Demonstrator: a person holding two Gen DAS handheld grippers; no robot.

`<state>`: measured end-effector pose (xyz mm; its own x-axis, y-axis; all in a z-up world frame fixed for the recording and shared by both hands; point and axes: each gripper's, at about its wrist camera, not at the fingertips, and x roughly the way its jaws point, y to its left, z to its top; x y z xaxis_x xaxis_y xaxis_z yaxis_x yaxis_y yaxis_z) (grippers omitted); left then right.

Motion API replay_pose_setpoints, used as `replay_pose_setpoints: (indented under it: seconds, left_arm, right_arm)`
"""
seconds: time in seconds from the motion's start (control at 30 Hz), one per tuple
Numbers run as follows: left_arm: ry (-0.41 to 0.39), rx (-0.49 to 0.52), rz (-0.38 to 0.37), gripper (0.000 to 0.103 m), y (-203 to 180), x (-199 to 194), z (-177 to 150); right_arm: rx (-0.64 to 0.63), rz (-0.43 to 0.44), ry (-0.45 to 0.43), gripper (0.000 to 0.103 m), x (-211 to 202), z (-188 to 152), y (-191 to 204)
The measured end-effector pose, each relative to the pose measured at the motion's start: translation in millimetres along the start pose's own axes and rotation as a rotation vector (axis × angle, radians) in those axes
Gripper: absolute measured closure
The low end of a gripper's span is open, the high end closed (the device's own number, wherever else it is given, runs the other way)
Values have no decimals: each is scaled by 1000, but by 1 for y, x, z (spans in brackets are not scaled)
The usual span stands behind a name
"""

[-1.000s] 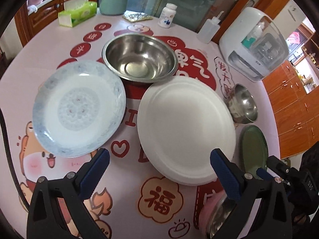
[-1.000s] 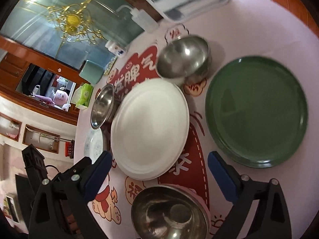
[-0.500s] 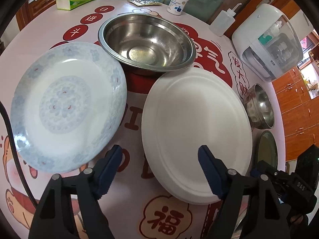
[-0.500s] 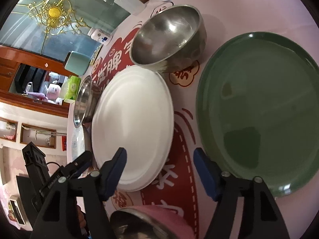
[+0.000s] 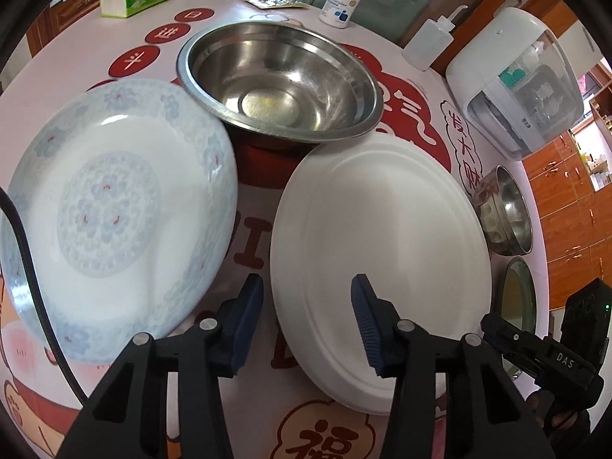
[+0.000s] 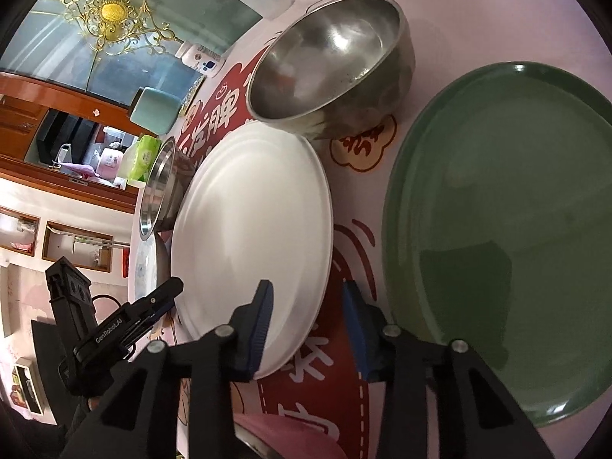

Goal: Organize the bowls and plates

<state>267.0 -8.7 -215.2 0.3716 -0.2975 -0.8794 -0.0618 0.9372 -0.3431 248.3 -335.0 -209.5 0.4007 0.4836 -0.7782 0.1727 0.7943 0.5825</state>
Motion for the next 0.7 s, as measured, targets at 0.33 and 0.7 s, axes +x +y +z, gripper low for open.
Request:
replay_pose_setpoints:
  seconds: [0.33,0.7]
  left_arm:
    - [2,7,21,62,-3,9,5]
    - [-10,9,63,79,-2,12,7]
  right_arm:
    - [-32,-4,-13,85,2,4,1]
    - [-47,-7,-6,86,4,4,3]
